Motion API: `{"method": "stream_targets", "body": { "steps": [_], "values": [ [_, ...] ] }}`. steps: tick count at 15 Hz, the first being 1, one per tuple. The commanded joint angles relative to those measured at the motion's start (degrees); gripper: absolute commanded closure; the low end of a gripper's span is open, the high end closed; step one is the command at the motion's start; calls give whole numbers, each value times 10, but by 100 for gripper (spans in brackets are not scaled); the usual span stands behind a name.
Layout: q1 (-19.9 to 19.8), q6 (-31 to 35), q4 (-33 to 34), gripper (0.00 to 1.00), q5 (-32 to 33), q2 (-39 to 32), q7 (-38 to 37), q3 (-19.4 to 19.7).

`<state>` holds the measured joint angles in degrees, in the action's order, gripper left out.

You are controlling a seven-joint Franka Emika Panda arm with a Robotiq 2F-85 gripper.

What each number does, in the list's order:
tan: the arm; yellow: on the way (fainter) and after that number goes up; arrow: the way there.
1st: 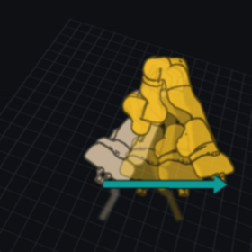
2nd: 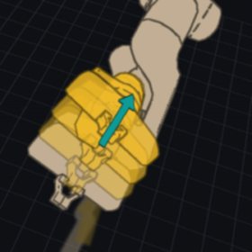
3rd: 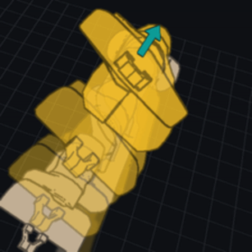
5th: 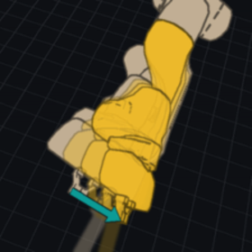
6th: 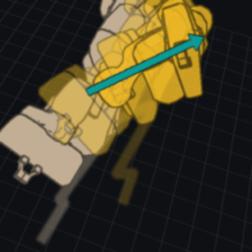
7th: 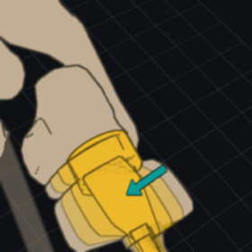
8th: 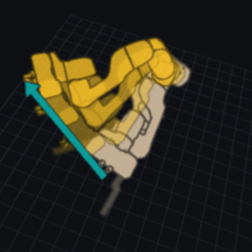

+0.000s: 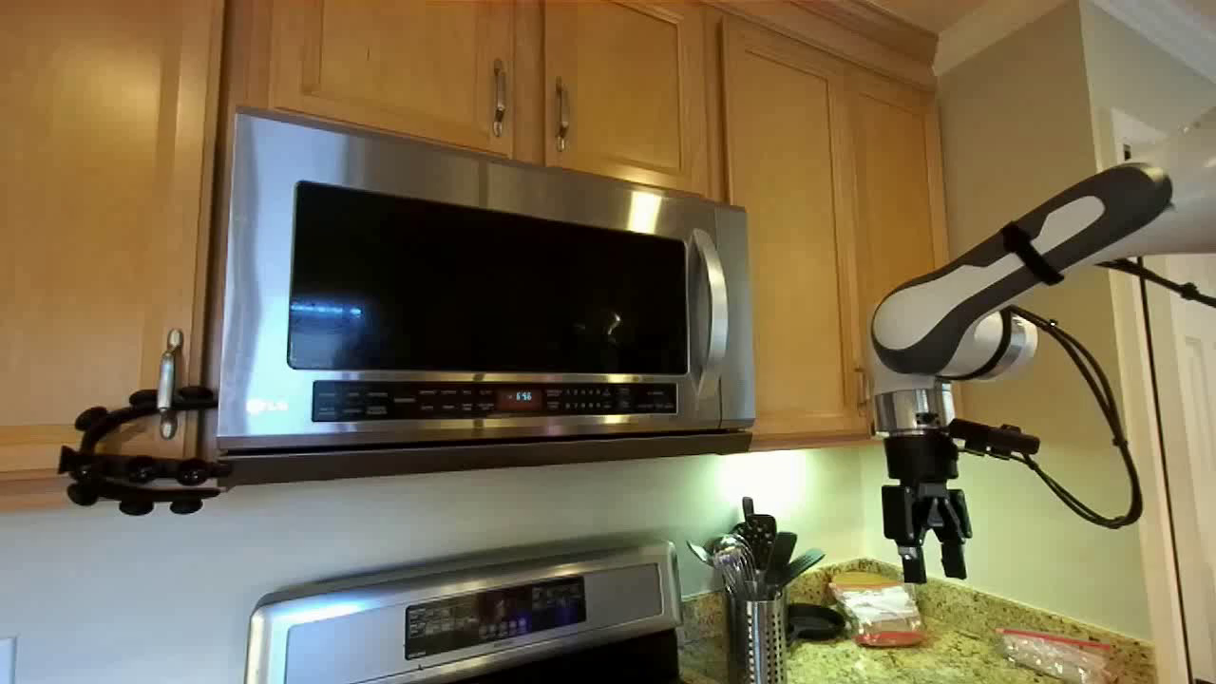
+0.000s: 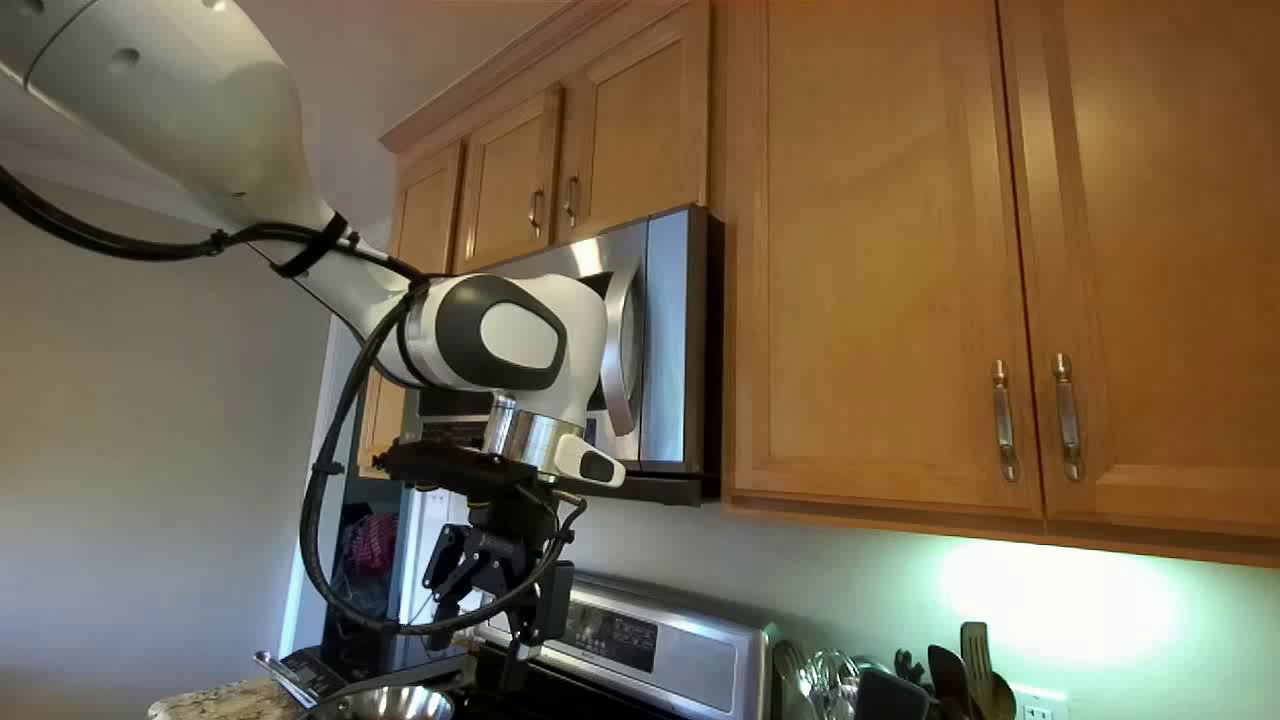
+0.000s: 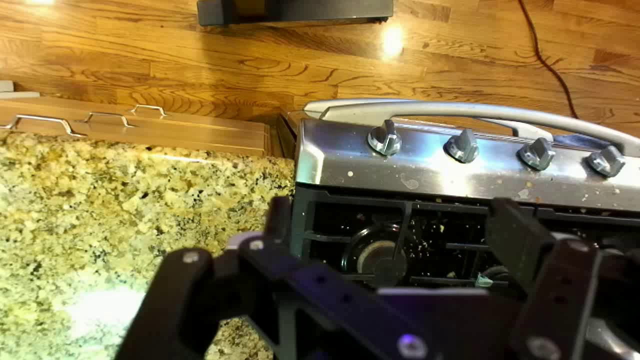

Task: Open the microwave door

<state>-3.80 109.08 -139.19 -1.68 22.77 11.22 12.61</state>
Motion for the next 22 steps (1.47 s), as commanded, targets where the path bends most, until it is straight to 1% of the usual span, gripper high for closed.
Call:
{"method": "stream_targets", "body": {
  "steps": [1, 7, 9, 12, 16, 19, 22],
  "values": [
    [-11, -1, 1, 0, -4, -1, 3, -10],
    [-11, -1, 1, 0, -4, -1, 3, -9],
    [-7, 2, 15, 0, -3, -12, 6, -15],
    [-8, 7, 50, 0, 29, -28, -15, -37],
    [-7, 19, 101, 0, 73, -36, -26, -62],
    [-5, 52, 134, 0, 116, -28, -34, -80],
    [-1, 120, 149, 0, 139, -16, -38, -91]
  ]
}}
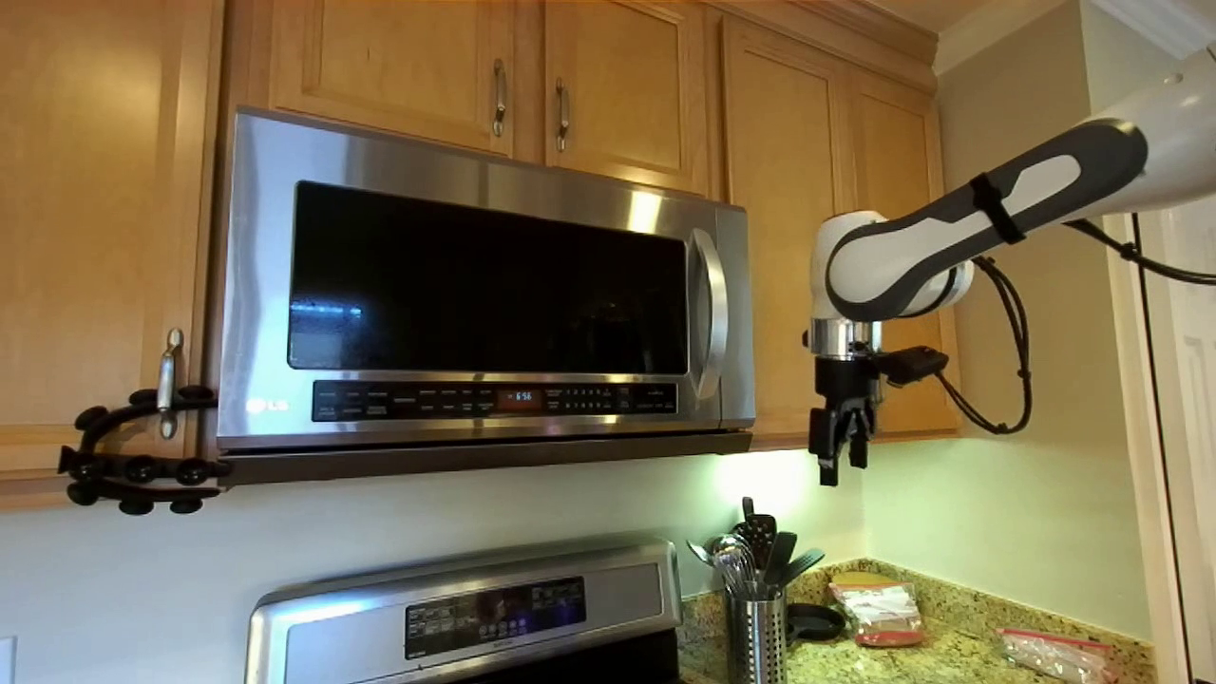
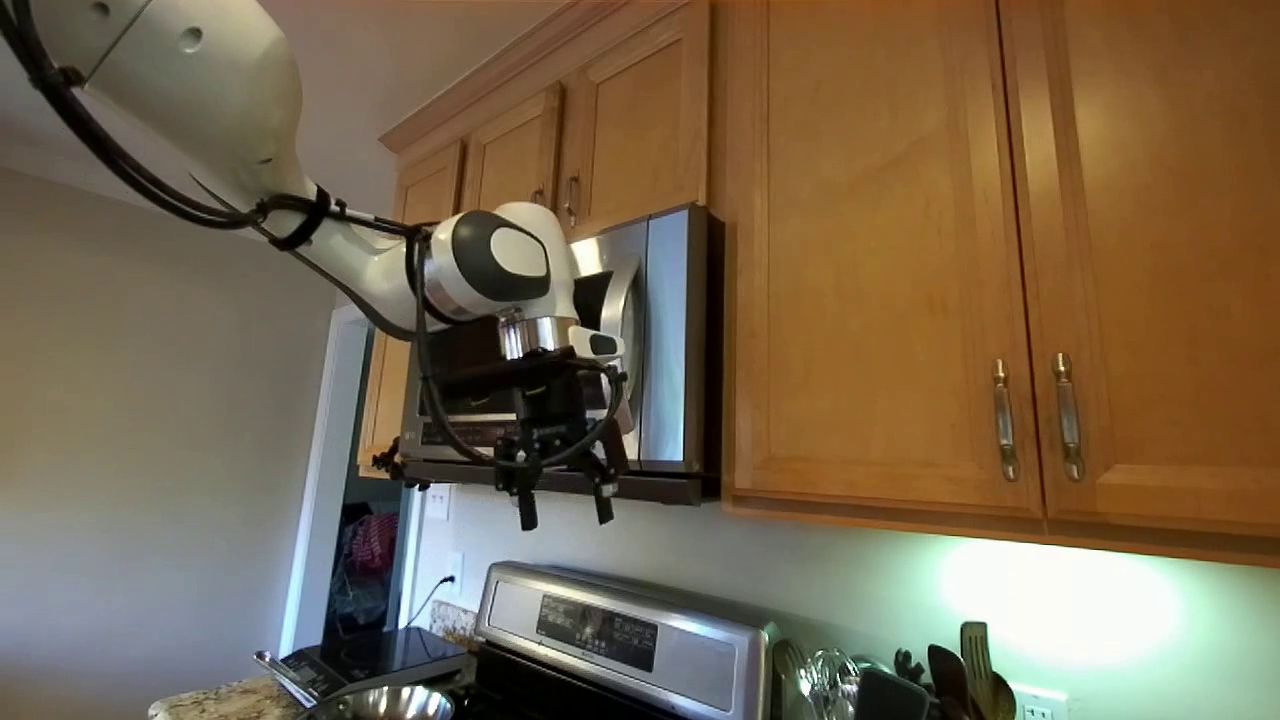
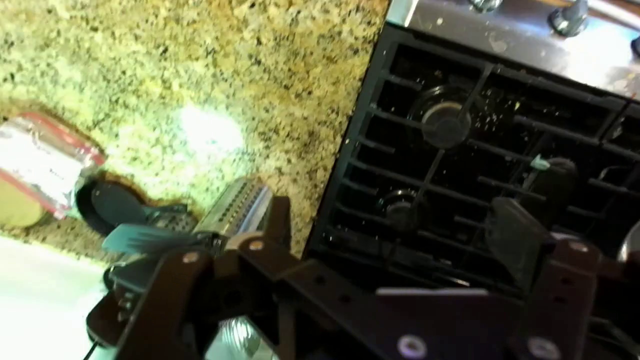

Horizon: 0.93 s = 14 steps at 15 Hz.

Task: Open the microwave door

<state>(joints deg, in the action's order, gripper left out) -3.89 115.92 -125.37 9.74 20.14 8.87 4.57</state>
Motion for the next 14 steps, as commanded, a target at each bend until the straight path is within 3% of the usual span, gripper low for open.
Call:
{"method": "stream_targets", "body": {
  "steps": [1, 5, 7, 12, 14],
  "values": [
    [2, 80, 12, 0, 27, 14, -12, -13],
    [2, 207, 5, 0, 24, 17, -14, -18],
    [3, 181, 18, 0, 17, 7, -1, -17],
    [3, 187, 18, 0, 23, 6, -3, -20],
    [-4, 238, 18, 0, 28, -2, -38, -25]
  ]
}}
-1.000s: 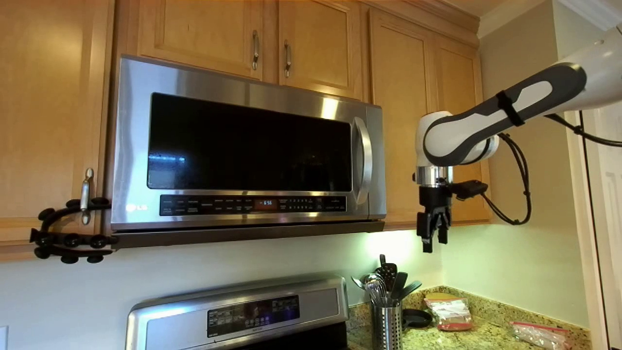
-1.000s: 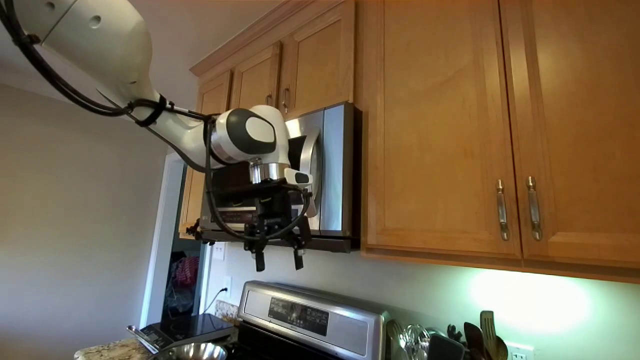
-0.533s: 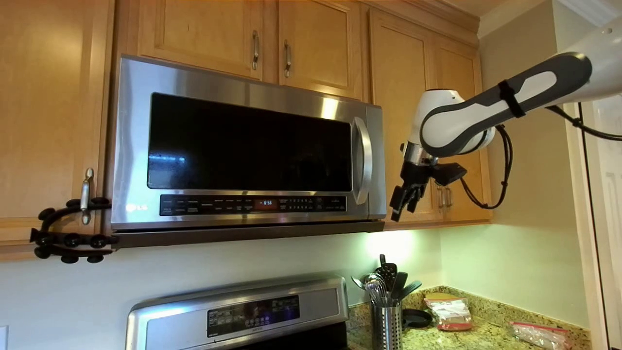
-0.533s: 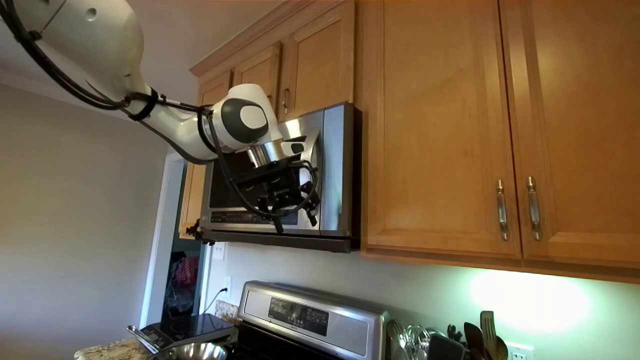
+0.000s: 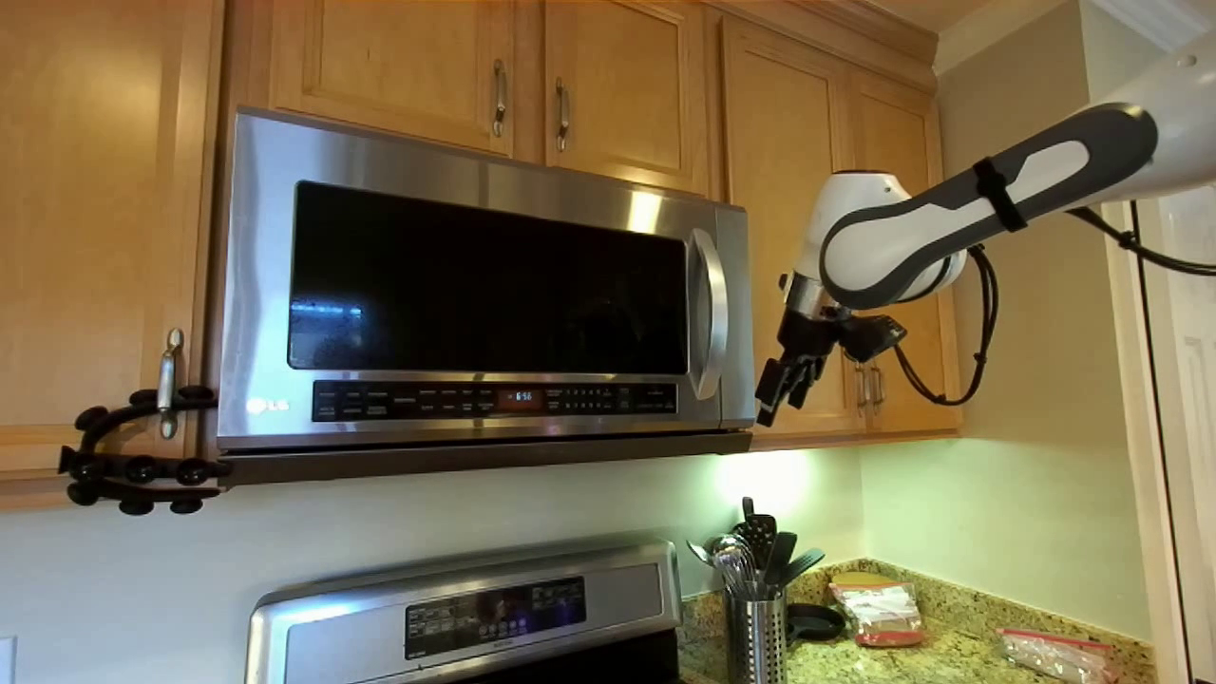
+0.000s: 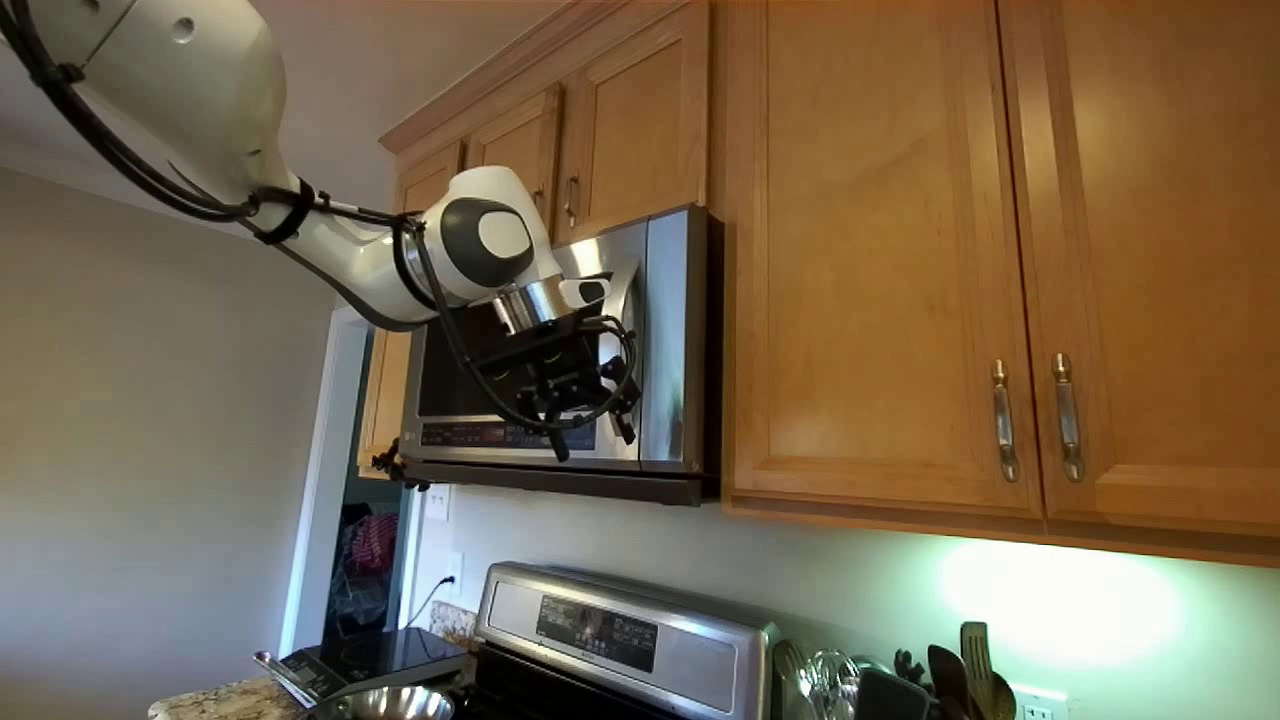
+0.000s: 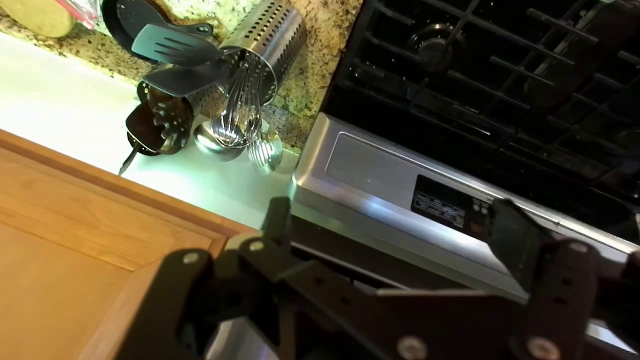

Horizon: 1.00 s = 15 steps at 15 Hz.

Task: Open the microwave door

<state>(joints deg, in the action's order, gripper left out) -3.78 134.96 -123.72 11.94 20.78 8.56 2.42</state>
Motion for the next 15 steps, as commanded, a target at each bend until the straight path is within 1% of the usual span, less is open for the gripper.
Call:
{"method": "stream_targets", "body": {
  "steps": [1, 3, 5, 7, 9, 12, 15],
  "values": [
    [-10, 76, 2, 0, 14, -10, -57, -9],
    [-18, 125, 7, 0, 26, -14, -88, -17],
    [-30, 157, 16, 0, 44, -17, -124, -30],
    [-37, 171, 27, 0, 54, -16, -154, -45],
    [-33, 167, 41, 0, 44, -13, -172, -54],
    [-53, 189, 57, 0, 68, -12, -233, -77],
    [-87, 215, 71, 0, 109, -15, -293, -98]
  ]
}}
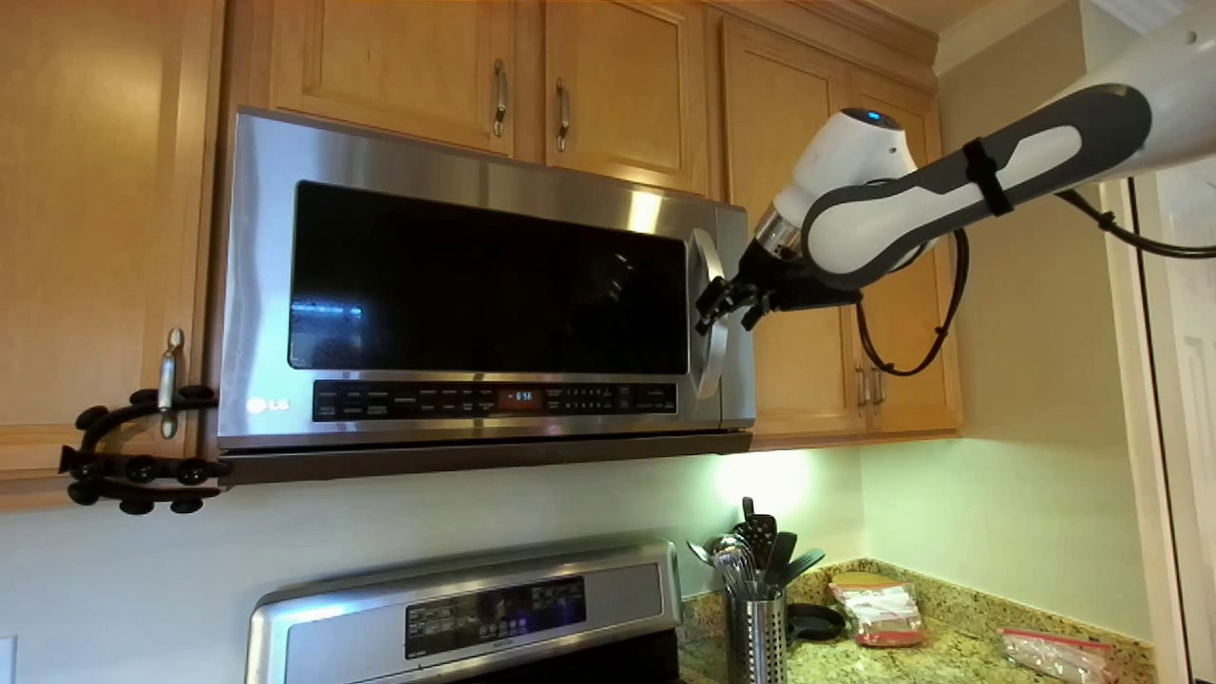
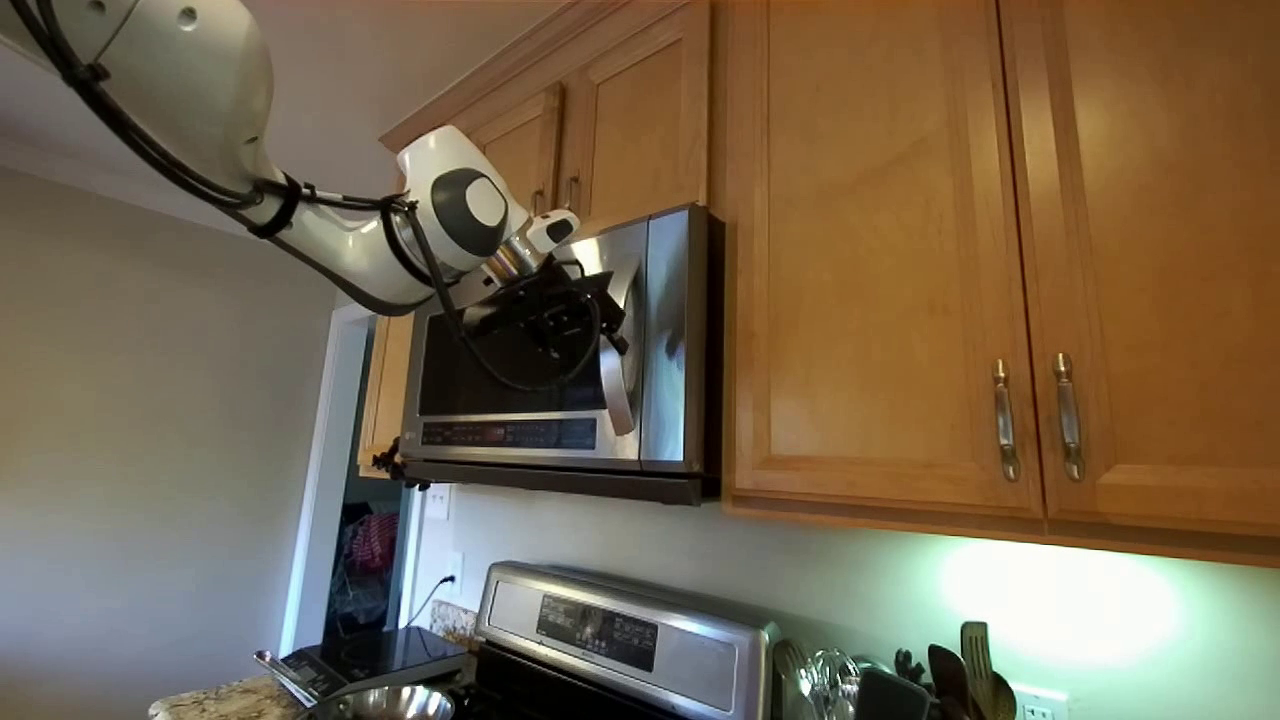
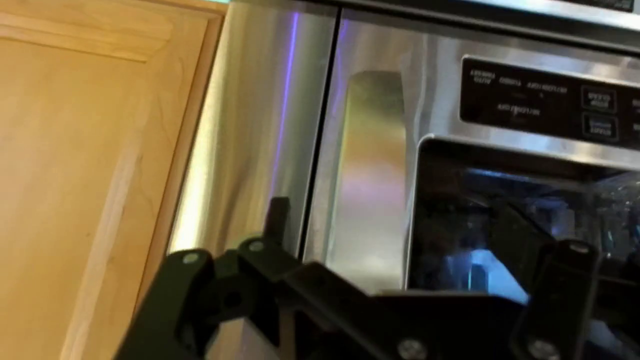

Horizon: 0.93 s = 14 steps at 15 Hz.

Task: Open the microwave door

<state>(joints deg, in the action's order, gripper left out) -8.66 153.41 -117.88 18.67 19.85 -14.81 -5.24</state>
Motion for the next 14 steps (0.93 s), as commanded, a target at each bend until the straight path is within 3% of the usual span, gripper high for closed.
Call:
{"method": "stream_targets", "body": {
  "steps": [1, 3, 5, 14],
  "values": [
    [-48, 38, 17, 0, 54, -6, -76, -27],
    [-64, 47, 25, 0, 78, -9, -103, -36],
    [-74, 53, 30, 26, 93, -11, -121, -44],
    [-52, 59, 10, 84, 52, -15, -104, -39]
  ]
}}
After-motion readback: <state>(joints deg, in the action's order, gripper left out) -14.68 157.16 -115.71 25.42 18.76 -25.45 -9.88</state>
